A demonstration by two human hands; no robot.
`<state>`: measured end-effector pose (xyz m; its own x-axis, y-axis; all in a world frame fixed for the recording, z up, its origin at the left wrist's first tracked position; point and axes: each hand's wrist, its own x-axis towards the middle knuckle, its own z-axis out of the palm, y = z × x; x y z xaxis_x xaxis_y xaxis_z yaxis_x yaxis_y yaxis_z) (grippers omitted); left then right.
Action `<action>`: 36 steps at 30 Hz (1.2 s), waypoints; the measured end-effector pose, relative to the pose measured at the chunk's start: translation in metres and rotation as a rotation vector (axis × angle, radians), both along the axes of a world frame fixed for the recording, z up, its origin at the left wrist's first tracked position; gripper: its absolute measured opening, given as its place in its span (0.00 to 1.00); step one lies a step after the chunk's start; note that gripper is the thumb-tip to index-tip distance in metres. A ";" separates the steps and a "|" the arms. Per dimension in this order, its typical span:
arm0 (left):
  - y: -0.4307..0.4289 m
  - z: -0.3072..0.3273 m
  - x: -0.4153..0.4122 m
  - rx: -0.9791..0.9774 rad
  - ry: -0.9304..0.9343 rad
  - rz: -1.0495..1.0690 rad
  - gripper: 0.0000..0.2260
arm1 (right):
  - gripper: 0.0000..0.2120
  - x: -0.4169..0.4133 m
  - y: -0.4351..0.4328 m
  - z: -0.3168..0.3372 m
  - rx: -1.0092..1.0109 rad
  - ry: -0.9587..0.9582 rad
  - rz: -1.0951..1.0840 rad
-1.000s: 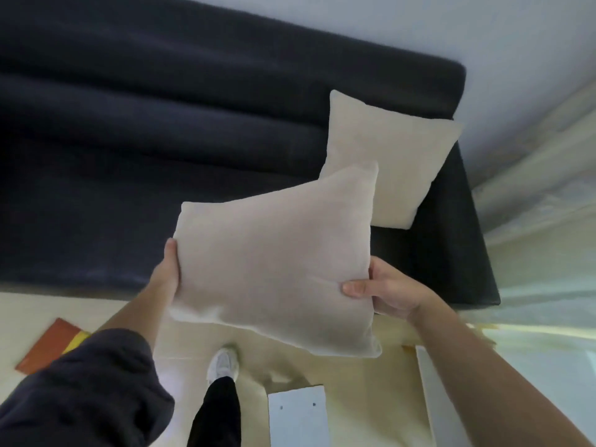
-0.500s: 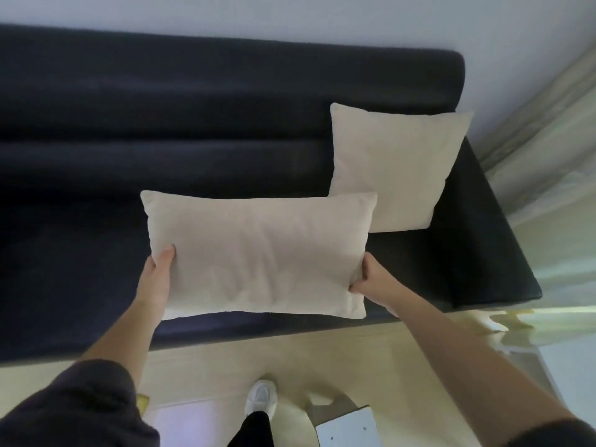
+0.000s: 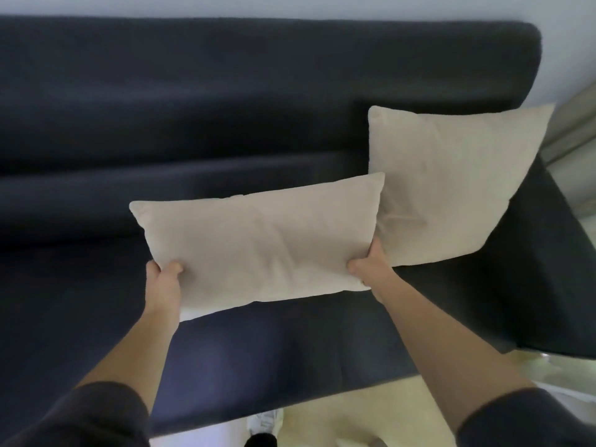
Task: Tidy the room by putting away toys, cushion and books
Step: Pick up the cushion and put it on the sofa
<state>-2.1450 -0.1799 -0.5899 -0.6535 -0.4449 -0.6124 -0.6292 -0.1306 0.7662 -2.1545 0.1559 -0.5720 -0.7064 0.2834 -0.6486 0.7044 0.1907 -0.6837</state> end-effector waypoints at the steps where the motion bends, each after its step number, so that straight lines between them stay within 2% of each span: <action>1: 0.001 -0.004 -0.013 -0.013 -0.008 -0.004 0.11 | 0.39 -0.013 0.000 -0.006 0.013 0.009 -0.018; 3: 0.001 -0.017 -0.035 -0.013 -0.042 -0.028 0.15 | 0.39 -0.037 -0.001 -0.022 0.042 0.025 -0.049; 6: 0.010 -0.040 -0.054 0.013 -0.108 -0.119 0.26 | 0.41 -0.061 -0.002 -0.044 0.100 0.021 -0.049; 8: 0.018 -0.053 -0.057 -0.001 -0.092 -0.193 0.32 | 0.44 -0.068 -0.004 -0.059 0.114 0.009 -0.034; 11: 0.019 -0.066 -0.060 -0.038 -0.032 -0.163 0.38 | 0.42 -0.073 -0.008 -0.074 0.095 0.042 -0.087; 15: 0.009 -0.071 -0.065 -0.059 0.086 -0.075 0.37 | 0.39 -0.063 -0.012 -0.088 -0.005 0.164 -0.207; 18: 0.010 -0.074 -0.068 -0.128 0.143 -0.087 0.36 | 0.40 -0.060 -0.021 -0.094 -0.033 0.181 -0.216; 22: 0.009 -0.086 -0.082 -0.180 0.053 -0.138 0.41 | 0.45 -0.085 -0.025 -0.097 0.033 0.057 -0.151; 25: 0.010 -0.084 -0.083 -0.175 0.071 -0.149 0.45 | 0.47 -0.089 -0.032 -0.090 0.108 -0.028 -0.120; 27: 0.014 -0.075 -0.078 -0.335 0.071 -0.231 0.48 | 0.48 -0.076 -0.042 -0.084 0.304 0.004 -0.021; 28: 0.017 -0.070 -0.076 -0.468 0.070 -0.337 0.50 | 0.48 -0.067 -0.047 -0.082 0.420 0.048 0.075; 32: 0.022 -0.061 -0.071 -1.116 0.190 -0.992 0.57 | 0.54 -0.046 -0.060 -0.075 0.837 0.189 0.661; 34: 0.029 -0.065 -0.075 -1.320 0.163 -1.165 0.59 | 0.57 -0.055 -0.062 -0.077 0.924 0.119 0.770; 36: 0.036 -0.069 -0.083 -1.381 0.048 -1.198 0.59 | 0.56 -0.068 -0.066 -0.083 0.944 0.067 0.766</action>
<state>-2.2283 -0.1442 -0.6586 -0.9674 0.1095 -0.2285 0.1261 0.9902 -0.0596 -2.2228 0.0898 -0.6548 -0.9218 0.1193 -0.3688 0.1601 0.9837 -0.0820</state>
